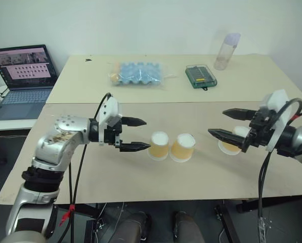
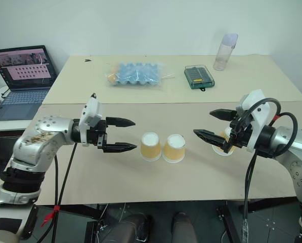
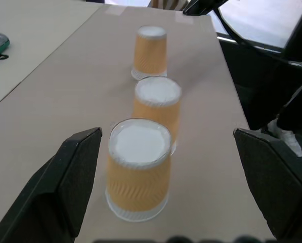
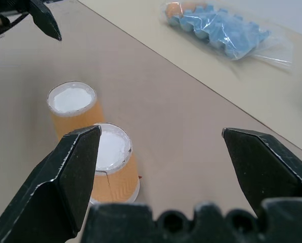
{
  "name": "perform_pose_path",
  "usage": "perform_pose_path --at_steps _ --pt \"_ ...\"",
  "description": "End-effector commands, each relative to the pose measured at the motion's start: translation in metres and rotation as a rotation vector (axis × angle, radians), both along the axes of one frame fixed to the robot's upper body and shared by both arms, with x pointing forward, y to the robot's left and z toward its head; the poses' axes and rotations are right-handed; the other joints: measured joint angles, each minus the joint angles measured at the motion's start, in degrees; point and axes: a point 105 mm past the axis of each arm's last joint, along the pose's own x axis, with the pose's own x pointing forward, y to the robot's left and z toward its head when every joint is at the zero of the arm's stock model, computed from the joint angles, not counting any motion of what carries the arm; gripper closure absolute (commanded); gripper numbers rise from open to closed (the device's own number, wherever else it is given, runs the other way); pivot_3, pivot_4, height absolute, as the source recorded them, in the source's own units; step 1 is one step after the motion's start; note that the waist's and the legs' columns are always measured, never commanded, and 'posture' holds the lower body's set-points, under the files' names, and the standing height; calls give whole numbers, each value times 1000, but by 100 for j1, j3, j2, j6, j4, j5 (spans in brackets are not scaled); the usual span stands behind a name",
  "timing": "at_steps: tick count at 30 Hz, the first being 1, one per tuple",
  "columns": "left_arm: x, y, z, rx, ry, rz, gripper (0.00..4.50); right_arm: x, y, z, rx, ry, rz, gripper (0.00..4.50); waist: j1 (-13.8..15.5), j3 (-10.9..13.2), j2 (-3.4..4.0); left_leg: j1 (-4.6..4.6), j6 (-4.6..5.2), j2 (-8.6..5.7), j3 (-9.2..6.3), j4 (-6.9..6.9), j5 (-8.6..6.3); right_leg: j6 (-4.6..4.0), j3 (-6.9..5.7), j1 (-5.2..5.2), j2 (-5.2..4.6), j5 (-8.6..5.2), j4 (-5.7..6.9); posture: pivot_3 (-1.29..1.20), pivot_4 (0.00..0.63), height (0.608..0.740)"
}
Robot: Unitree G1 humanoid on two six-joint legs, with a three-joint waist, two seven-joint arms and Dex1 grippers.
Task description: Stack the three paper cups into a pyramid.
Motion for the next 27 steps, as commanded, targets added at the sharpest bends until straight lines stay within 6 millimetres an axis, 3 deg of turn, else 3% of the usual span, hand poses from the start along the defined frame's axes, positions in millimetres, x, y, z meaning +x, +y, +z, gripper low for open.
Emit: perform_pose_path --at_steps 1,7,9,13,18,21,27 --pt "-9 0 18 -3 -50 -23 70 -6 -25 16 -23 -71 -98 0 -8 -1 1 0 0 0 0 0 0 0 0 1 0 0 0 0 150 740" --pt "-9 0 14 6 -43 0 70 -30 -87 24 -14 -102 -358 0 -8 -1 1 1 -6 1 2 -2 3 -1 5 12 1 0 2 0 150 740" --pt "-9 0 13 5 -40 6 70 -42 -96 18 -4 -81 -409 0 6 -1 1 2 -5 1 2 -2 2 -1 5 15 1 0 1 0 150 740" --pt "-9 0 13 7 -39 7 70 -52 -89 -14 34 3 -433 0 -31 -1 1 9 -2 6 1 -4 0 -1 5 23 4 -1 1 0 150 740" --pt "-8 -1 15 5 -44 10 70 -42 -77 -53 101 67 -496 0 -118 0 4 57 -1 10 6 -10 -4 9 14 84 5 -10 -5 0 150 740" --pt "-8 -1 15 6 -40 10 70 -33 -76 -62 128 56 -545 0 -153 1 6 63 -1 13 6 -12 -5 50 14 91 6 -37 -8 0 150 740" --pt "-8 -1 14 4 -36 13 70 -2 -84 -65 151 -10 -661 0 -171 2 11 64 -5 13 8 -16 -5 12 15 82 13 -15 -6 0 150 740"
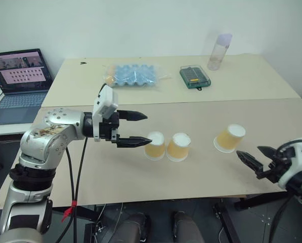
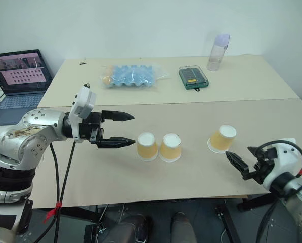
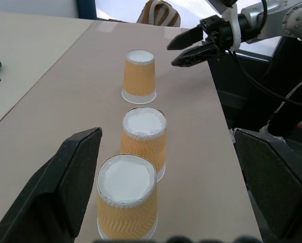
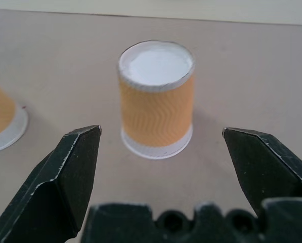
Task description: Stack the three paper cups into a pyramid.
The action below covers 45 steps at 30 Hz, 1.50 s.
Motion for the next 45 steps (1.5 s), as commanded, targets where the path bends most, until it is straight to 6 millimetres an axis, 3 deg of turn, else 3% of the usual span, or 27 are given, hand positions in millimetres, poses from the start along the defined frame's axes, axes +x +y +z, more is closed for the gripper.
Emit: perform_pose_path --at_steps 1,20,34,37,38,40,45 --pt "-5 -2 9 -8 -34 -17 70 16 -7 11 -27 -78 -71 0 1 0 0 0 -2 0 0 -6 1 -7 1 -3 0 4 2 0 150 740" --pt "-3 -1 11 -22 -45 20 70 54 29 10 5 -99 37 0 -8 1 1 23 -22 1 -2 -59 14 -17 12 -7 5 3 -1 0 150 740" --pt "-2 0 10 -24 -52 40 70 79 21 13 10 -133 -2 0 -5 1 1 24 -26 2 -2 -63 17 -20 13 -8 8 4 0 0 150 740" --pt "-2 1 10 -22 -52 44 0 80 21 14 10 -142 -3 687 -7 1 1 23 -27 2 -2 -63 17 -20 14 -8 8 4 0 0 150 740" --pt "-2 1 10 -21 -52 44 0 80 22 15 17 -144 1 1217 -7 1 1 24 -27 2 -2 -63 17 -20 15 -8 9 4 0 0 150 740" --pt "-2 1 10 -19 -52 43 0 80 25 18 28 -151 14 1828 -7 1 1 24 -27 2 -1 -63 17 -20 15 -8 9 4 0 0 150 740" --pt "-2 4 10 -13 -54 45 0 80 25 27 8 -168 34 1828 -8 1 1 23 -27 2 -2 -64 17 -20 15 -9 9 4 0 0 150 740"
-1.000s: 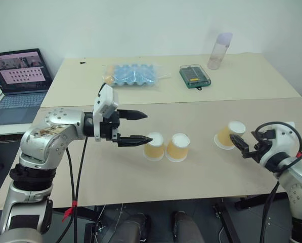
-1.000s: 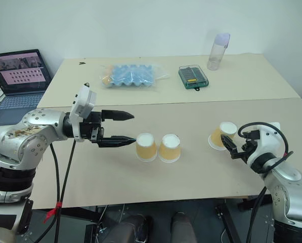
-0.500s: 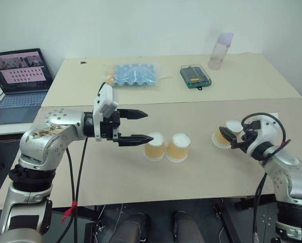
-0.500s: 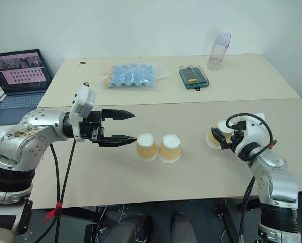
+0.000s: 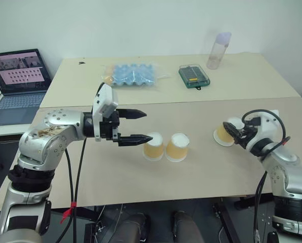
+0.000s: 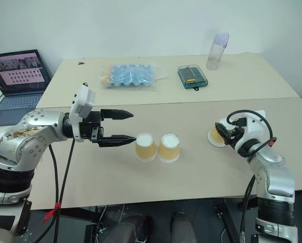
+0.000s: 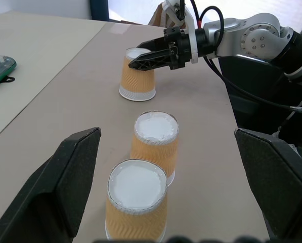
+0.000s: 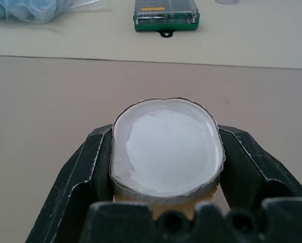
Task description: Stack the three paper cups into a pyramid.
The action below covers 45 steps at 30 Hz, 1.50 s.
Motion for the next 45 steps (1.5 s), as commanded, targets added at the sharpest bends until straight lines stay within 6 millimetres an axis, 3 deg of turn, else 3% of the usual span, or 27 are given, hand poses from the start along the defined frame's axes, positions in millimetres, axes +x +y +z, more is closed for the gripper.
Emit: perform_pose_path --at_steps 1,7,10,11,15,17,23,37,45 --pt "-4 3 9 5 -52 -5 0 0 2 27 -29 -83 28 1828 1 0 0 0 0 0 0 0 0 0 0 0 0 0 0 0 150 740" --pt "-2 10 8 15 -55 22 0 -2 34 84 -78 -192 205 1828 -32 4 6 -2 0 0 2 -1 0 -1 2 -6 -1 0 1 0 150 740" --pt "-2 10 8 15 -54 26 0 -8 58 117 -113 -236 347 1828 -42 5 7 -3 0 5 1 -2 0 -1 0 -4 1 1 -1 0 150 740" --pt "-3 10 8 17 -54 27 0 -13 75 129 -115 -237 445 1828 -43 5 6 -4 0 5 1 -2 0 -1 -1 -5 1 1 -2 0 150 740" --pt "-3 10 8 16 -54 30 0 -36 126 150 -97 -222 743 1828 -48 7 3 -15 2 12 0 -3 -2 -2 -4 -12 0 1 -8 0 150 740" --pt "-3 11 8 17 -53 30 0 -42 141 153 -78 -196 842 1828 -47 7 2 -21 3 14 0 -3 -2 -5 -5 -19 0 3 -11 0 150 740" --pt "-4 11 9 19 -52 34 0 -49 155 150 -54 -100 989 1828 6 8 0 -41 5 13 2 1 -3 -11 -10 -61 -1 8 -15 0 150 740" --pt "-5 11 7 18 -44 45 0 -41 167 93 -212 40 1014 1828 -4 7 0 -61 -6 13 13 2 4 -19 -6 -74 -2 14 2 0 150 740" --pt "-4 11 5 19 -44 51 0 -39 174 91 -225 30 1014 1828 -7 7 -1 -59 -9 15 14 2 6 -22 -6 -74 -1 15 2 0 150 740"
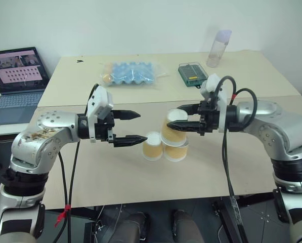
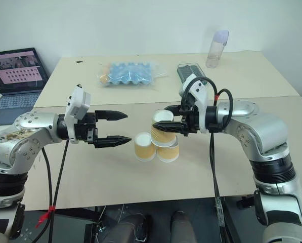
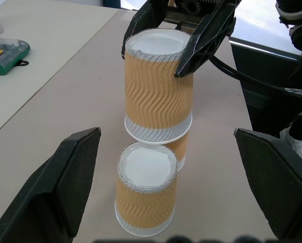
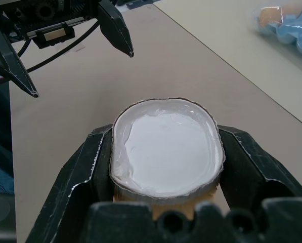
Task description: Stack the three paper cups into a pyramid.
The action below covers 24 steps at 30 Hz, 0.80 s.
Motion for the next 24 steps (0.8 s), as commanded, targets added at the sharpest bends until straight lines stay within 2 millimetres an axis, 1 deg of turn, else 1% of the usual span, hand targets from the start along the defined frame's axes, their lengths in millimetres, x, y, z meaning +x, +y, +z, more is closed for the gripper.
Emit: perform_pose_path --at_steps 1,4,9,16,19,21,24 --pt "-5 0 8 -5 -42 -10 0 -4 6 10 2 -66 21 1828 -1 0 0 2 0 0 0 0 0 0 0 0 1 0 0 0 150 740" --pt "-5 0 9 -6 -42 -11 0 -4 10 15 12 -80 28 1828 -5 0 0 2 0 1 0 0 0 -1 1 1 1 1 1 0 150 740" --pt "-5 0 9 -6 -46 -12 0 -6 11 17 12 -91 32 1828 -3 0 0 0 -3 1 0 0 2 -2 0 -1 1 1 0 0 150 740" --pt "-5 0 10 -5 -49 -14 0 -3 1 19 -4 -101 10 1828 -2 0 0 1 -4 1 0 0 2 -2 -1 0 1 1 1 0 150 740" --pt "-5 0 10 -5 -50 -15 0 -3 0 24 0 -113 3 1828 -2 0 0 1 -4 1 0 0 3 -2 -1 0 1 2 0 0 150 740" --pt "-4 0 10 -6 -49 -15 0 -3 2 27 7 -123 5 1828 -11 0 0 1 -5 1 0 0 3 -2 0 0 1 2 1 0 150 740" --pt "-4 0 10 -4 -50 -15 0 -6 9 26 12 -123 23 1828 -15 0 0 1 -5 2 1 0 3 -3 1 -1 2 2 2 0 150 740"
